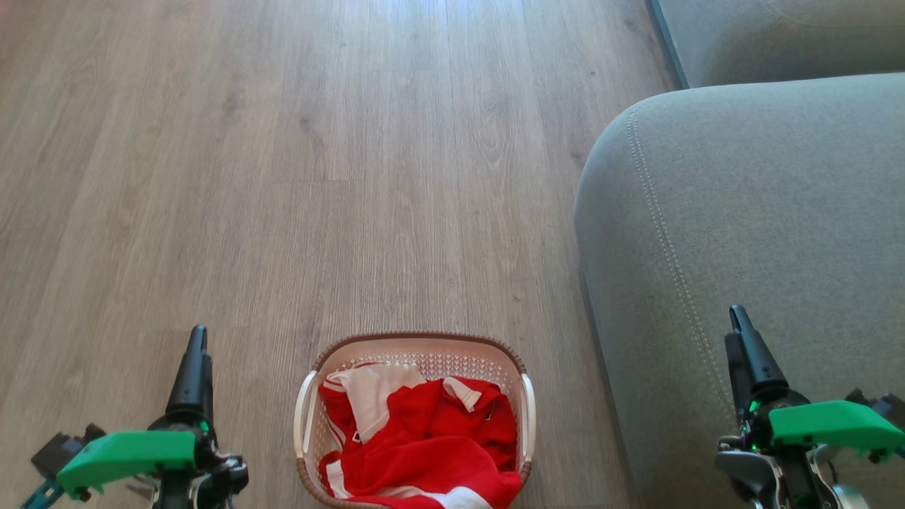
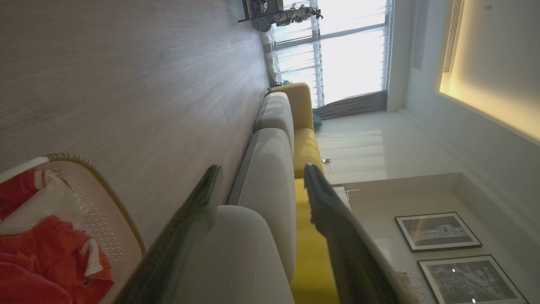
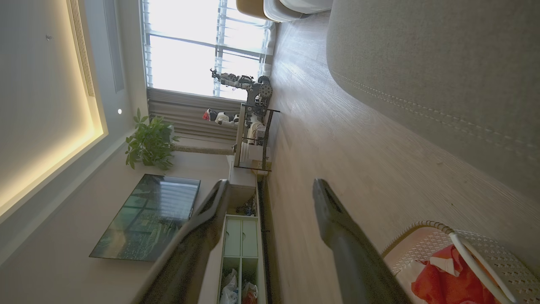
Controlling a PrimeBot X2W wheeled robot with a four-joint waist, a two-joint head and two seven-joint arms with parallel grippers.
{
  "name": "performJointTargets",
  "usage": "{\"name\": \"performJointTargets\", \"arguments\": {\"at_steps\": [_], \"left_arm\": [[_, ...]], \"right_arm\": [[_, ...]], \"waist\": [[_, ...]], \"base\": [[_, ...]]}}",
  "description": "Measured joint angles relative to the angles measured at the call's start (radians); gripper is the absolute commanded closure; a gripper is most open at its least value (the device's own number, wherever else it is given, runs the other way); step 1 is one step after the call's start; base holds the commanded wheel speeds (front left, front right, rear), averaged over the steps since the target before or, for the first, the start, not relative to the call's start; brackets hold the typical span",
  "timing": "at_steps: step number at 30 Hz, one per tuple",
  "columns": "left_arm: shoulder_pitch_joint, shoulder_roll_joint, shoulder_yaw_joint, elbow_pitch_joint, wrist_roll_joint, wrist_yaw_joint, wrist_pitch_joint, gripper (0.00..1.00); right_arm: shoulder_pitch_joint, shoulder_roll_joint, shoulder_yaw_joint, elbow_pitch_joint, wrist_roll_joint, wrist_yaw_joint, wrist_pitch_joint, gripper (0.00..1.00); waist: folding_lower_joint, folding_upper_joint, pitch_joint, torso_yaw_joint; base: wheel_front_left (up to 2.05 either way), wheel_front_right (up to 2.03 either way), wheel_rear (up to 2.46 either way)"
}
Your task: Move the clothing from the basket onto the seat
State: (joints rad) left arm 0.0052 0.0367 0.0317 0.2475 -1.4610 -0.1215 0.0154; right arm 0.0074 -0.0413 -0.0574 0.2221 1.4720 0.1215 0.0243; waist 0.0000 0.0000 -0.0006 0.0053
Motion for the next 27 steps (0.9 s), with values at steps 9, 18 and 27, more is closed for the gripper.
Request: {"name": "performJointTargets", "arguments": {"at_steps": [9,18,27], "left_arm": [[0.0,0.007,-0.025,-0.029,0.167,0.0,-0.026,0.0],[0.0,0.01,-0.038,-0.049,0.322,0.0,-0.052,0.0],[0.0,0.023,-0.058,-0.073,0.508,0.008,-0.072,0.0]], "right_arm": [[0.0,-0.014,0.029,-0.033,-0.105,0.0,-0.03,0.0],[0.0,-0.026,0.052,-0.047,-0.234,0.0,-0.053,0.0],[0.0,-0.04,0.07,-0.062,-0.409,0.0,-0.082,0.0]], "waist": [[0.0,0.0,-0.003,-0.001],[0.0,0.0,-0.006,-0.002],[0.0,0.0,-0.009,-0.004]], "base": [[0.0,0.0,0.0],[0.0,0.0,0.0],[0.0,0.0,0.0]]}}
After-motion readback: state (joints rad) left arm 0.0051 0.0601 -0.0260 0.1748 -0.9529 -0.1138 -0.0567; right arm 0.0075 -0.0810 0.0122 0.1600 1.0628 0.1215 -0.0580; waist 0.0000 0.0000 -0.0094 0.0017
